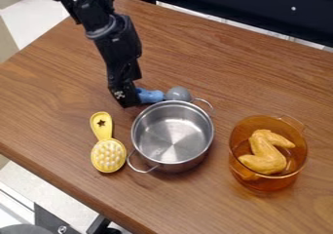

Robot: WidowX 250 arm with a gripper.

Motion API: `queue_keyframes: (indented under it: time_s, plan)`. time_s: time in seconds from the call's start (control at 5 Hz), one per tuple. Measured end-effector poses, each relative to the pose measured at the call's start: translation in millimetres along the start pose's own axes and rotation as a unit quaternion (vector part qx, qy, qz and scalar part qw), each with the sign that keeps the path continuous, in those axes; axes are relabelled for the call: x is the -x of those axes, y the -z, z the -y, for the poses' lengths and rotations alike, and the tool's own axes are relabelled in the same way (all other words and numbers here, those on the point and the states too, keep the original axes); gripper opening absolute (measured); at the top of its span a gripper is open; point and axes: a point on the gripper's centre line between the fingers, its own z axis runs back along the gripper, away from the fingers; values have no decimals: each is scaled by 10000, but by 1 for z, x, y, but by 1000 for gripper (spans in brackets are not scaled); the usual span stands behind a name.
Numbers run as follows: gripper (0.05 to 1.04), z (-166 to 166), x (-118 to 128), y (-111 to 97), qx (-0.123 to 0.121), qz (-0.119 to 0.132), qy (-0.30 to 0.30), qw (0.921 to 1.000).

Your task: Moved the blue object to the left lower side of the table

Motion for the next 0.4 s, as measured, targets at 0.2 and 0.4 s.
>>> queue_keyframes:
  time_s: [0.2,0.4]
  plan:
    - [999,6,-2,7,-54,-29,-42,10000]
    - [999,3,-8,9,-196,-24,-107,9997]
